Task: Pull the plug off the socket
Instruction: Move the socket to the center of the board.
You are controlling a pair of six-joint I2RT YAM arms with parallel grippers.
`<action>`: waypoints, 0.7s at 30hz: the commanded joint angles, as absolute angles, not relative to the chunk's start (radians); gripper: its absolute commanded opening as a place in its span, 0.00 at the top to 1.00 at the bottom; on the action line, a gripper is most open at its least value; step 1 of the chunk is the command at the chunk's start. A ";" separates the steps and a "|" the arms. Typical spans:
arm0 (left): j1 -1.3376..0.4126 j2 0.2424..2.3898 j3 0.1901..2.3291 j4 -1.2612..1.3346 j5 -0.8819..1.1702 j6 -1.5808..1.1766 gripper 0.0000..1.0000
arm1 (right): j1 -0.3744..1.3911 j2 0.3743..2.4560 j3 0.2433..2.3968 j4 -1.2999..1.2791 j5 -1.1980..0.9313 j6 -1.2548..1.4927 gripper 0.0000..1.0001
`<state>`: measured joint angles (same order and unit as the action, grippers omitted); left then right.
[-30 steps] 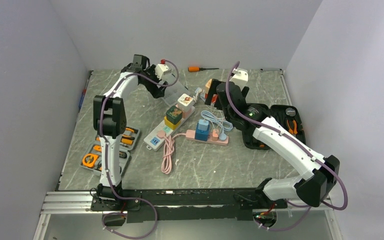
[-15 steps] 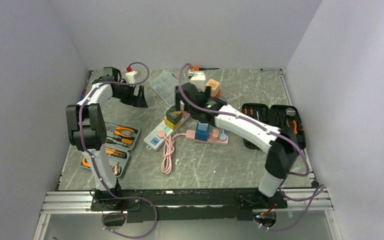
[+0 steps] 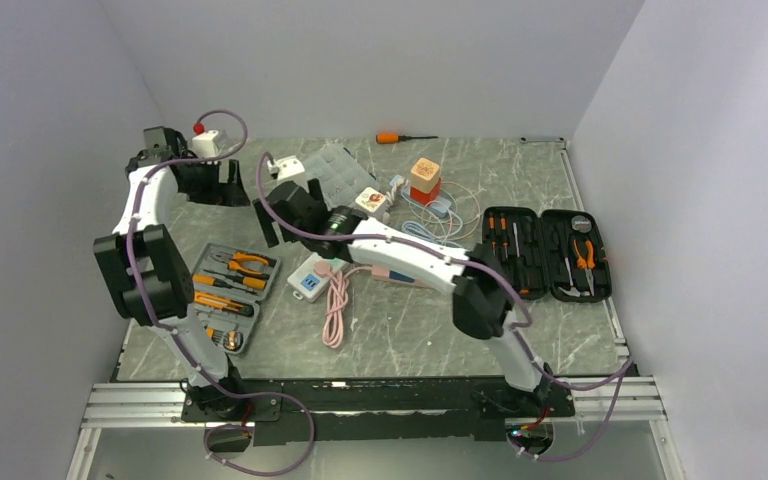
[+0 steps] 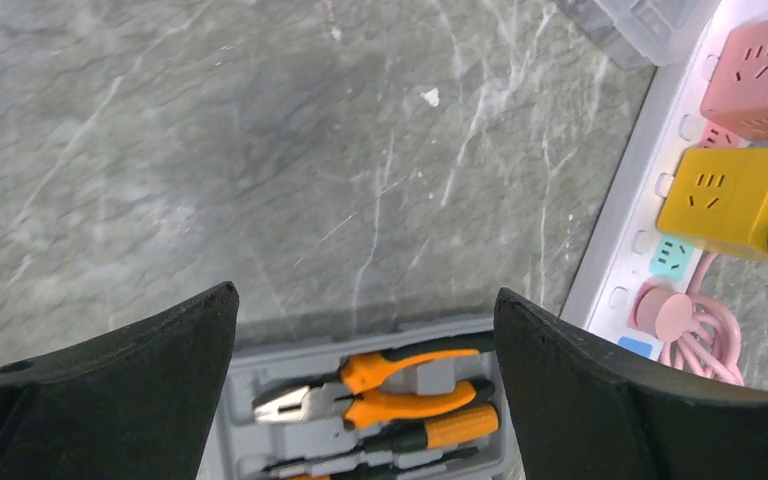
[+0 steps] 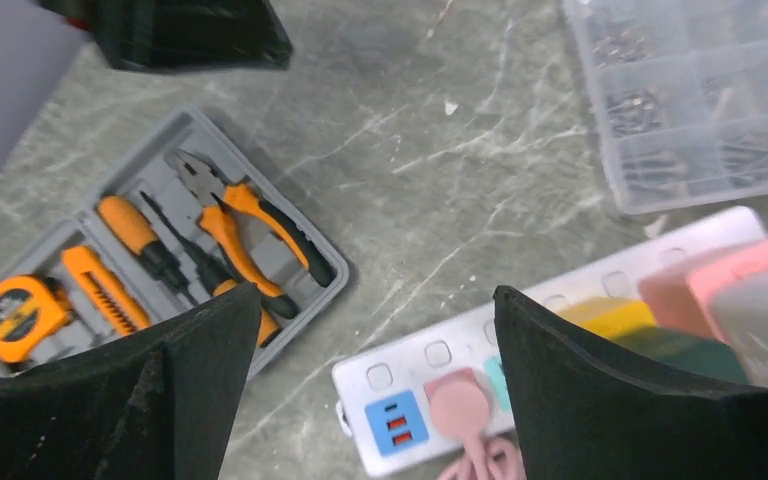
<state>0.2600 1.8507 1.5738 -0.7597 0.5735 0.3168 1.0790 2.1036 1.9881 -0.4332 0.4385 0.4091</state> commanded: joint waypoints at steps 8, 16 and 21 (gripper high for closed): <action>0.321 1.675 1.530 -0.812 0.527 0.332 0.00 | 1.023 2.384 2.133 -0.373 0.340 0.336 0.12; 0.325 1.634 1.490 -0.784 0.523 0.340 0.01 | 0.988 2.500 2.208 -0.459 0.381 0.371 0.13; 0.324 1.649 1.494 -0.774 0.526 0.332 0.01 | 0.962 2.401 1.991 -0.466 0.451 0.425 0.15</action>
